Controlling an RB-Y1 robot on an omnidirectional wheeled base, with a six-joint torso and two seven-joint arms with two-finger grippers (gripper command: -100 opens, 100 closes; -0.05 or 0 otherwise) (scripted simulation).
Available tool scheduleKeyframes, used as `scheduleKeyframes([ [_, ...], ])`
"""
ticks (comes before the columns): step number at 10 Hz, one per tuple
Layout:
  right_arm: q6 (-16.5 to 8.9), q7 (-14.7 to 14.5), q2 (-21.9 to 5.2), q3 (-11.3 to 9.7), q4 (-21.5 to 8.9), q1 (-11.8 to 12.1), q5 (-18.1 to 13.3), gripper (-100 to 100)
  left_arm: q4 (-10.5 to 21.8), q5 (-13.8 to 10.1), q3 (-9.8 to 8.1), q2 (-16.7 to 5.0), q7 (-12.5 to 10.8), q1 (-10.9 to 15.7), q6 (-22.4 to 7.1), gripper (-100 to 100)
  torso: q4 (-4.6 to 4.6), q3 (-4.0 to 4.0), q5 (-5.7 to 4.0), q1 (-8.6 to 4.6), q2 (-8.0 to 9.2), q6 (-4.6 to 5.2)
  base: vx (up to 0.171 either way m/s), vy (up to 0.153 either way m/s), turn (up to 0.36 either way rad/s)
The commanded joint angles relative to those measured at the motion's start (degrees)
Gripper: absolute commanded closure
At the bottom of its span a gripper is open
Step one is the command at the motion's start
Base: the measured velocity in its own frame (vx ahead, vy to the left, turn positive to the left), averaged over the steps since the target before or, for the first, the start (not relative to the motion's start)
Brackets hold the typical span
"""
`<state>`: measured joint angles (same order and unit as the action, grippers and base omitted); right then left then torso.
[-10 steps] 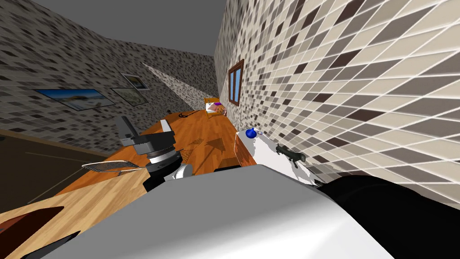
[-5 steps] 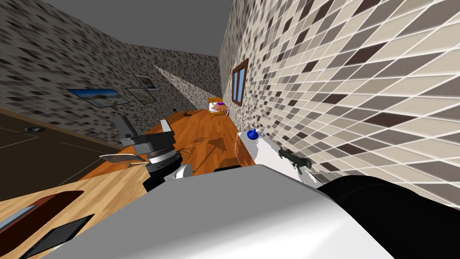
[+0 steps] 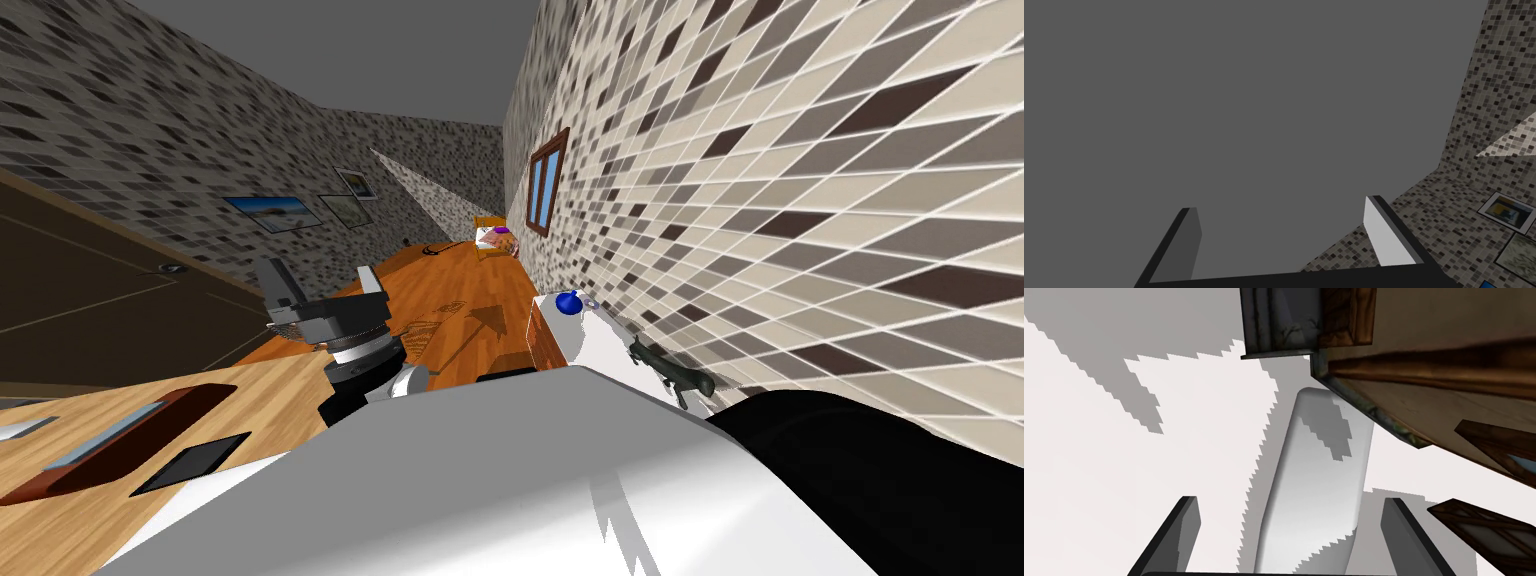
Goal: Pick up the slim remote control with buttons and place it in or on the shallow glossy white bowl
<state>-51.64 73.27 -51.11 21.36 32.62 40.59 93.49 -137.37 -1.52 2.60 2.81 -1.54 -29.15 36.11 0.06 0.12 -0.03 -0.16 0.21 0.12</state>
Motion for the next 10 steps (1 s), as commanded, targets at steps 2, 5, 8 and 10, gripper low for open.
scheduleKeyframes([
  [2, -3.70, 3.13, 0.99, -0.01, -4.61, 0.33, 2.04, -100, 0.00, 0.00, 0.00, 0.00, 0.00, 0.00, 0.00, 0, 0.00, 0.01, -0.01, -0.01, 0.02, 0.01, -0.012, -0.059, 0.134],
  [5, -5.14, 4.34, 1.93, -0.26, -6.35, 0.09, 2.74, -100, 0.00, 0.00, 0.00, 0.00, 0.00, -0.01, 0.00, 0, 0.00, 0.00, 0.04, 0.19, -0.01, 0.04, -0.003, -0.014, 0.032],
  [8, -5.32, 3.18, 1.75, -0.17, -7.73, -0.58, 2.84, -100, 0.00, 0.00, 0.00, 0.00, 0.00, -0.01, 0.00, 0, 0.00, -0.01, 0.05, 0.22, -0.02, 0.04, -0.001, -0.003, 0.017],
  [10, -3.70, 2.59, 3.53, -0.23, -8.36, -1.87, 1.48, -100, 0.00, 0.00, 0.00, 0.00, 0.00, -0.01, 0.00, 0, -0.01, -0.02, 0.05, 0.24, -0.03, 0.03, 0.010, -0.020, -0.020],
])
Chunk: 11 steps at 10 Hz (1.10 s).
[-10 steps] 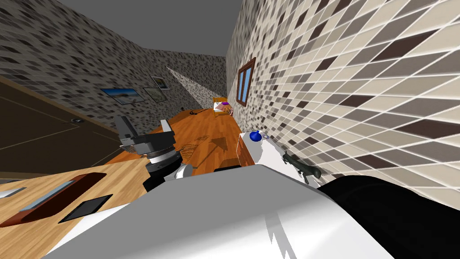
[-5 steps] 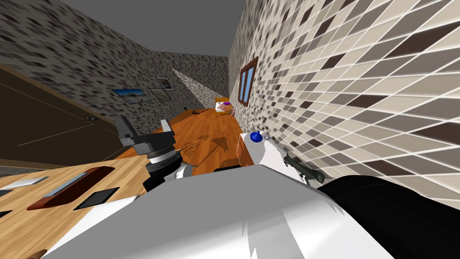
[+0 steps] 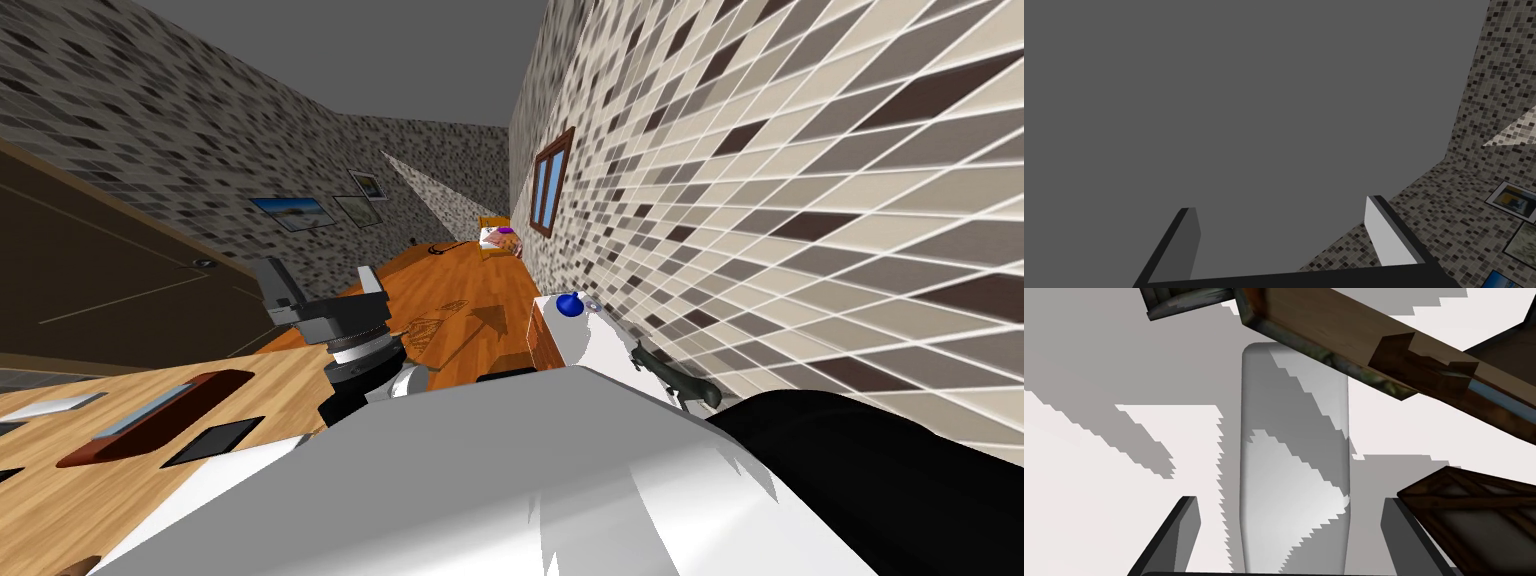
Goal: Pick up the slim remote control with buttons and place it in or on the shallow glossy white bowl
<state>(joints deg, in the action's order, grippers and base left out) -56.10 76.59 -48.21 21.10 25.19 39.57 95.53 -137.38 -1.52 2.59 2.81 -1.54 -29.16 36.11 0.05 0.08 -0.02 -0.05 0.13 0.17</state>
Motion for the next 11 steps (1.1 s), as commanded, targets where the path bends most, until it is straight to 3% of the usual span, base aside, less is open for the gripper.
scheduleKeyframes([
  [1, 1.83, -1.24, 1.81, 0.00, -1.41, -1.75, -1.46, -100, 0.00, 0.00, 0.00, 0.00, 0.00, 0.00, 0.00, 0, 0.00, 0.00, 0.00, 0.00, 0.00, 0.00, 0.030, -0.073, -0.051],
  [4, 1.86, -0.69, 1.76, -0.03, -0.79, -1.42, -1.46, -100, 0.00, 0.00, 0.00, 0.00, 0.00, 0.00, 0.00, 0, 0.00, 0.02, 0.03, 0.09, 0.05, -0.01, -0.004, -0.001, 0.012],
  [5, 1.85, -0.88, 1.77, -0.02, -0.93, -1.49, -1.46, 100, 0.00, 0.00, 0.00, 0.00, 0.00, 0.00, 0.00, 0, 0.00, 0.02, 0.04, 0.12, 0.05, -0.01, 0.000, 0.000, 0.000],
  [9, 1.86, -0.86, 1.77, -0.03, -0.93, -1.46, -1.47, 100, 0.00, 0.00, 0.00, 0.00, 0.00, 0.00, 0.00, 0, 0.01, 0.02, 0.04, 0.11, 0.03, -0.03, 0.000, 0.000, 0.000],
  [10, 1.86, -0.87, 1.77, -0.03, -0.93, -1.46, -1.47, 0, 0.00, 0.00, 0.00, 0.00, 0.00, 0.00, 0.00, 0, 0.01, 0.01, 0.04, 0.11, 0.03, -0.03, 0.000, 0.000, 0.000],
  [11, 0.21, -0.47, 0.04, 0.05, -0.69, -0.42, -0.11, 100, 0.00, 0.00, 0.00, 0.00, 0.00, 0.00, 0.00, 0, 0.01, 0.01, 0.04, 0.11, 0.03, -0.03, 0.000, 0.015, 0.009],
])
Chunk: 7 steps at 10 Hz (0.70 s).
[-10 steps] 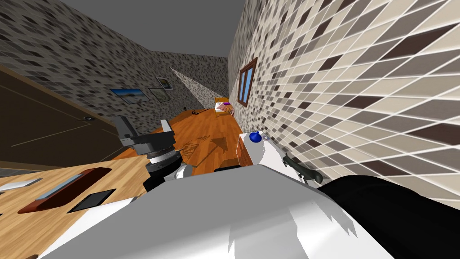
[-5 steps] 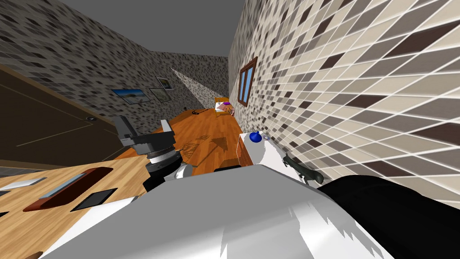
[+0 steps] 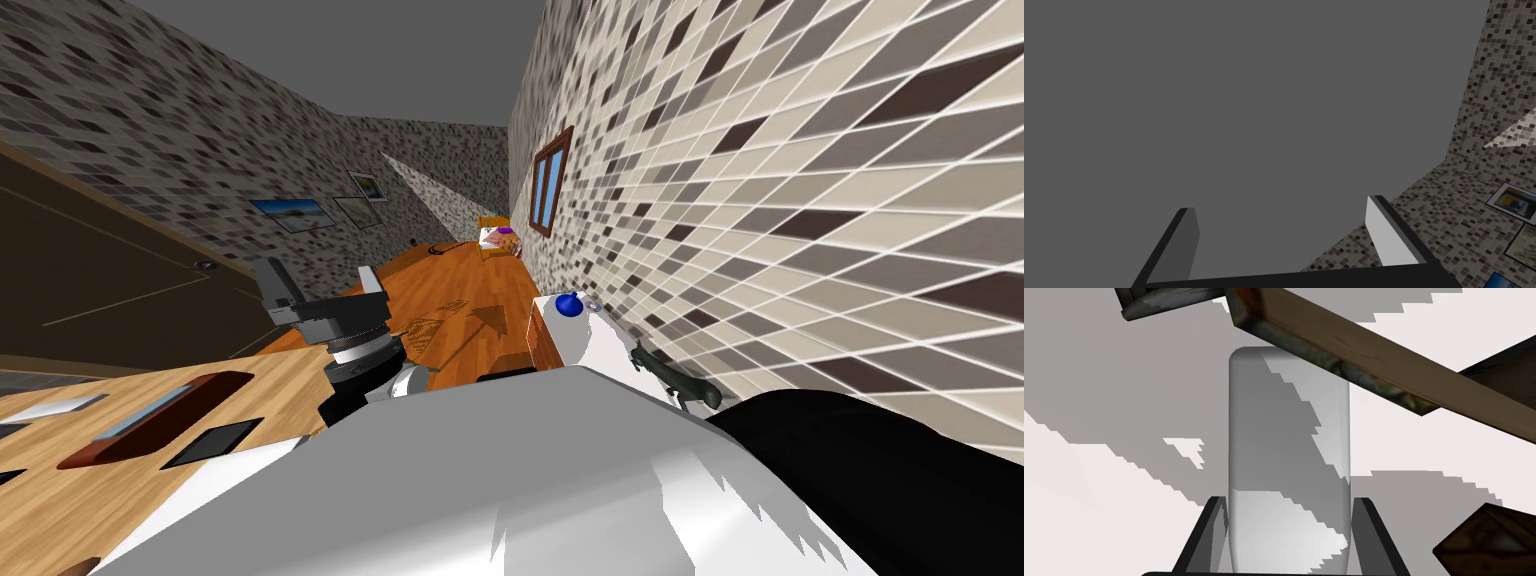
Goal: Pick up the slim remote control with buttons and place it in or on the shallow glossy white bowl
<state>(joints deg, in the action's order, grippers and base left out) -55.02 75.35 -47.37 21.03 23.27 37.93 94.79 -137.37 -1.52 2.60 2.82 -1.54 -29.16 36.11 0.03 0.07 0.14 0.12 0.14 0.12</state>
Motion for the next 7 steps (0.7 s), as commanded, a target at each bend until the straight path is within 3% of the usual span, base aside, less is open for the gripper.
scheduleKeyframes([
  [1, -1.41, 1.01, -1.40, 0.13, 1.46, 1.67, 1.09, 100, 0.00, 0.00, 0.00, 0.00, 0.00, 0.00, 0.00, 0, 0.00, 0.00, 0.00, 0.00, 0.00, 0.00, -0.008, 0.030, 0.025],
  [2, -1.41, 1.01, -1.40, 0.13, 0.32, 1.67, 1.09, 100, 0.00, 0.00, 0.00, 0.00, 0.00, 0.00, 0.00, 0, -0.01, 0.00, 0.06, 0.11, 0.01, 0.03, -0.003, 0.018, 0.011],
  [3, -1.13, 1.27, -0.97, 0.15, 2.64, 2.60, 0.97, 100, 0.00, 0.00, 0.00, 0.00, 0.00, 0.00, 0.00, 0, -0.04, -0.01, 0.08, 0.20, 0.03, 0.08, 0.000, 0.000, 0.000],
  [4, -1.06, 2.28, -0.89, 0.09, 3.47, 3.04, 0.91, 0, 0.00, 0.00, 0.00, 0.00, 0.00, 0.00, 0.00, 0, -0.04, -0.02, 0.07, 0.18, -0.01, 0.05, 0.000, 0.000, 0.000],
  [5, -1.10, 2.30, -2.87, 0.48, 3.27, 3.85, 1.01, 100, 0.00, 0.00, 0.00, 0.00, 0.00, 0.00, 0.00, 0, -0.05, -0.04, 0.09, 0.17, -0.03, 0.05, 0.020, 0.013, 0.023],
  [6, -1.10, 2.30, -2.87, 0.48, 3.27, 3.85, 1.01, 100, 0.00, 0.00, 0.00, 0.00, 0.00, 0.00, 0.00, 0, -0.11, -0.10, 0.27, 0.23, -0.10, 0.00, 0.028, 0.015, 0.010],
  [7, -1.16, 2.54, -4.81, 0.70, 3.22, 4.69, 1.16, 100, 0.00, 0.00, 0.00, 0.00, 0.00, 0.00, 0.00, 0, -0.18, -0.19, 0.47, 0.27, -0.21, -0.06, 0.038, 0.040, 0.017],
])
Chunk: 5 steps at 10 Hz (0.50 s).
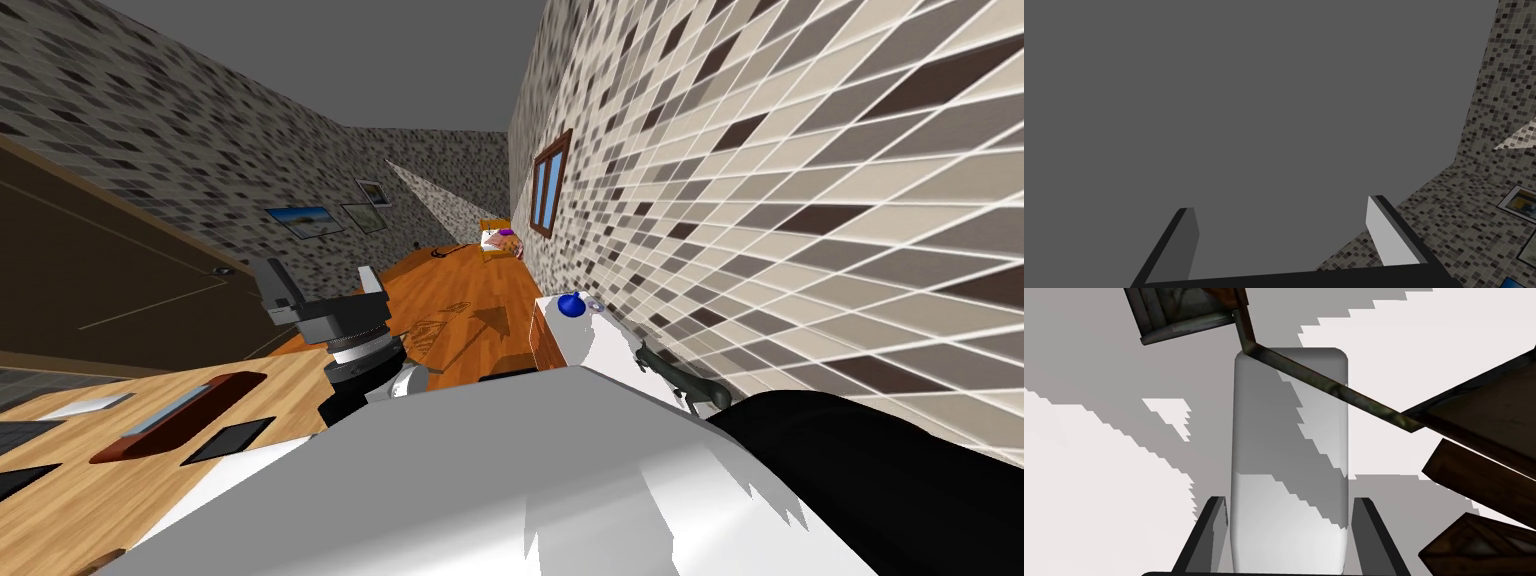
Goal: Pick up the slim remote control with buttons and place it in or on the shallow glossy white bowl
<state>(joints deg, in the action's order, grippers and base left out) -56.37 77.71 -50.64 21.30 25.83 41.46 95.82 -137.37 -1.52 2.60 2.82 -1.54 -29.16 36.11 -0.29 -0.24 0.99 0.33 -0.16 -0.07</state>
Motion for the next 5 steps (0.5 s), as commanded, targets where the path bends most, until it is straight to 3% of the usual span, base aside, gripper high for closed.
scheduleKeyframes([
  [1, 0.11, 0.53, -2.86, 0.41, 0.67, 1.88, 0.31, 100, 0.00, 0.00, 0.00, 0.00, 0.00, 0.00, 0.00, 0, 0.00, 0.00, 0.00, 0.00, 0.00, 0.00, 0.048, 0.060, 0.050],
  [3, 0.11, 1.56, -3.19, 0.41, 5.04, 2.32, 0.31, 100, 0.00, 0.00, 0.00, 0.00, 0.00, 0.00, 0.00, 0, -0.20, -0.23, 0.70, -0.09, -0.24, -0.37, 0.013, 0.014, -0.004],
  [5, 0.11, 0.87, -3.19, 0.41, 5.73, 1.88, 0.31, 100, 0.00, 0.00, 0.00, 0.00, 0.00, 0.01, 0.00, 0, -0.23, -0.33, 0.75, -0.51, -0.42, -0.76, -0.007, -0.014, 0.018],
])
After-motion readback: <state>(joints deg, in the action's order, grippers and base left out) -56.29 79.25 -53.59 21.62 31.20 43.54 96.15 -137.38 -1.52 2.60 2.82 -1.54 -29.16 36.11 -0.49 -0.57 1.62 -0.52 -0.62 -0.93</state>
